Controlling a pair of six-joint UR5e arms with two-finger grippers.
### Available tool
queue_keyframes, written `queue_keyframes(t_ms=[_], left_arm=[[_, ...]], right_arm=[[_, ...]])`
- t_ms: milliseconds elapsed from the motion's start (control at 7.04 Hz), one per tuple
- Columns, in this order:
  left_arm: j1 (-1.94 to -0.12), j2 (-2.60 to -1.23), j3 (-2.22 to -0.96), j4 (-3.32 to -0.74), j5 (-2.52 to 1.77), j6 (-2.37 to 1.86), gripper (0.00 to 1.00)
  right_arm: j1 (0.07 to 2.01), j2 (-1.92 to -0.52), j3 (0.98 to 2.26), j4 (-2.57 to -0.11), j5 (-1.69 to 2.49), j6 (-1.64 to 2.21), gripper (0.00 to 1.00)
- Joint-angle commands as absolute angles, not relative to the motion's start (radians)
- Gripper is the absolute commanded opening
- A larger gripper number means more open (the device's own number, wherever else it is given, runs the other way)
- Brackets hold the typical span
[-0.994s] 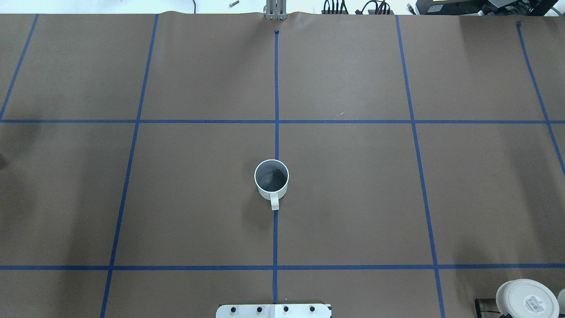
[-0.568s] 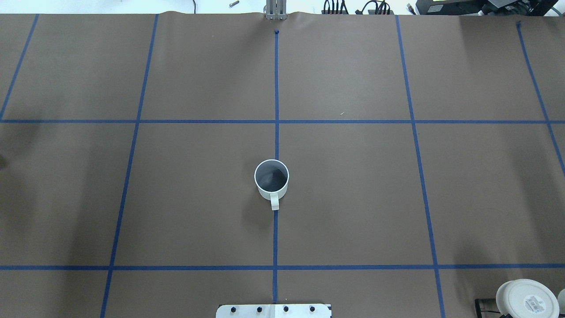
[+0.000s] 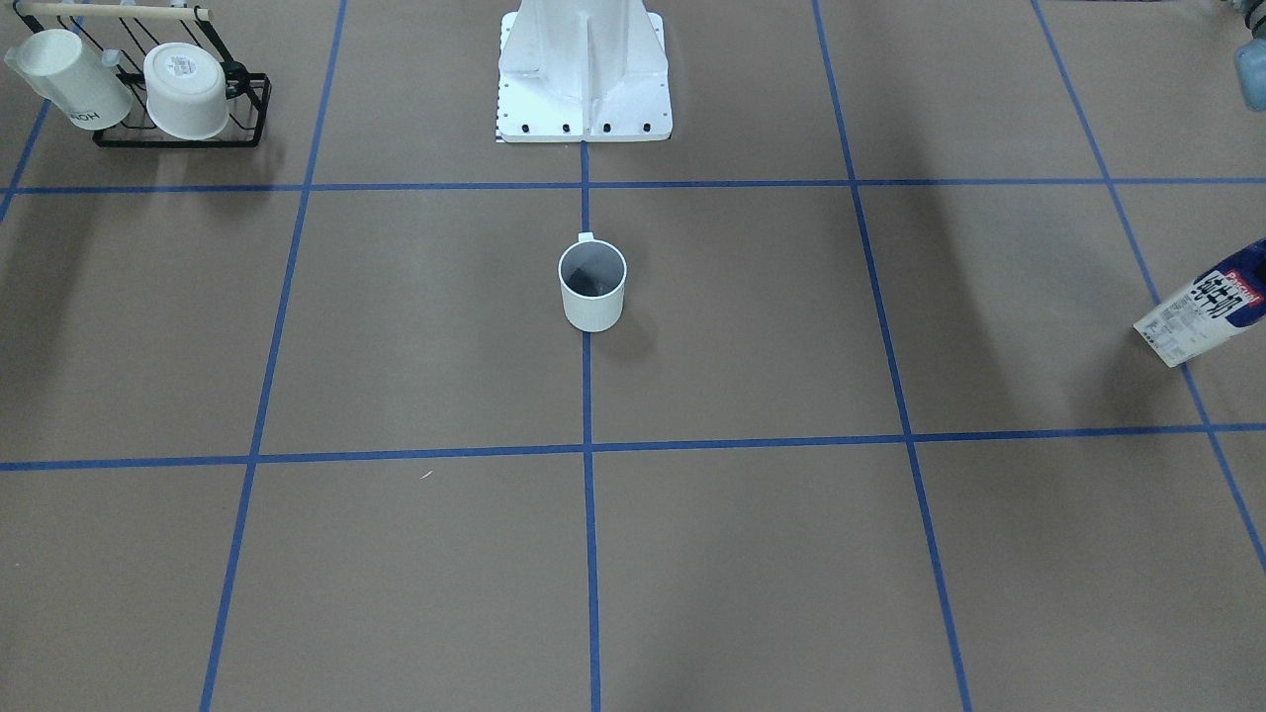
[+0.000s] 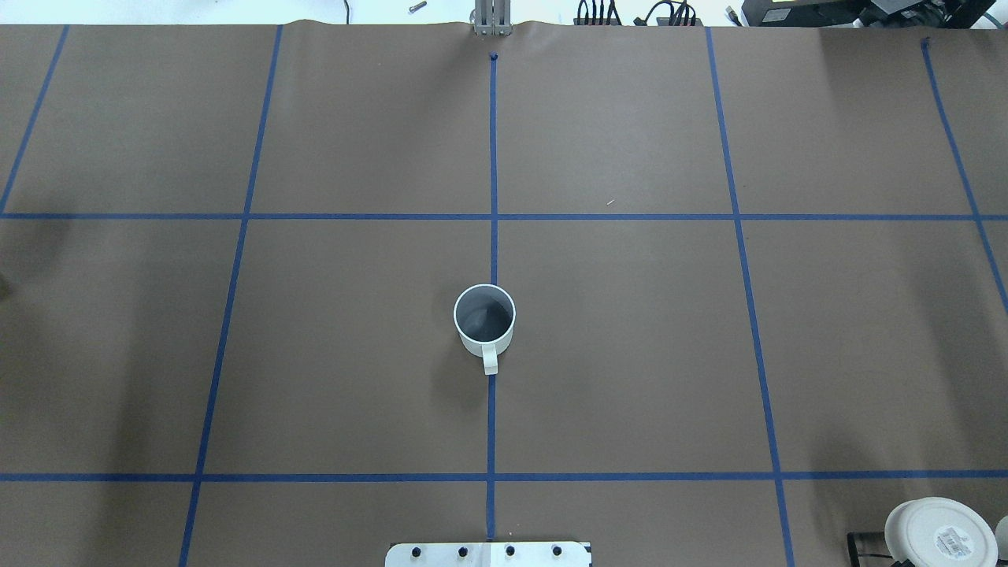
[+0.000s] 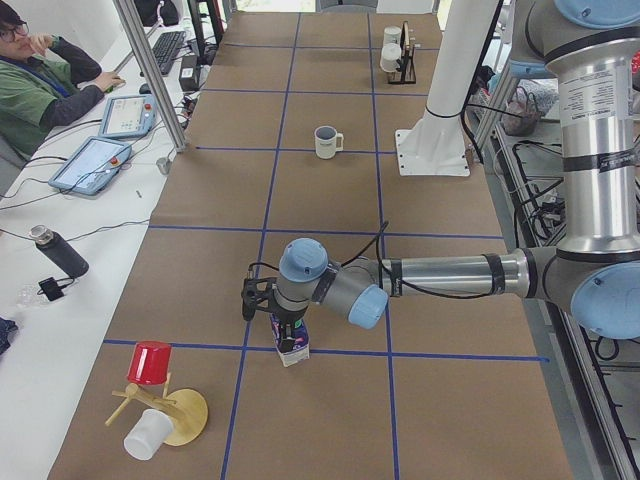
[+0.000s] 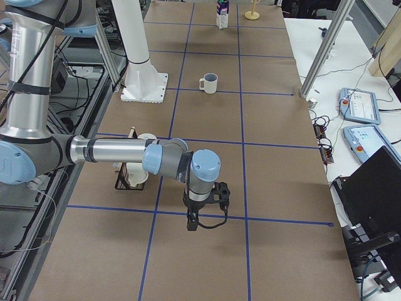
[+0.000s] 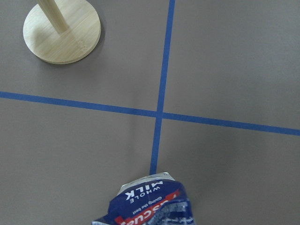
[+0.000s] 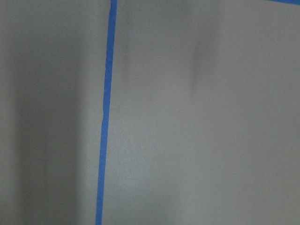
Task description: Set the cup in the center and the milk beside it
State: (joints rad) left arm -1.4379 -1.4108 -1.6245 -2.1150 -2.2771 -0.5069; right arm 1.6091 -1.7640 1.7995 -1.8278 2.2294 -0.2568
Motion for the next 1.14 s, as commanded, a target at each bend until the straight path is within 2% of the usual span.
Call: queue_keyframes(t_ms=[0, 852, 994], left_arm=[[-1.433, -1.411, -1.647, -2.12, -2.281, -0.503, 0.98], [-1.425, -1.401, -1.594, -2.161, -2.273, -0.489, 0.98], [-1.422, -1.399, -1.588, -2.183, -2.273, -0.489, 0.89]], right_arm=[[1.609, -1.763, 1.799, -1.827, 2.229, -0.256, 1.0], [1.608, -1.761, 1.792, -1.825, 2.229, -0.252, 1.0], [1.608, -1.761, 1.792, -1.822, 2.229, -0.252, 1.0]])
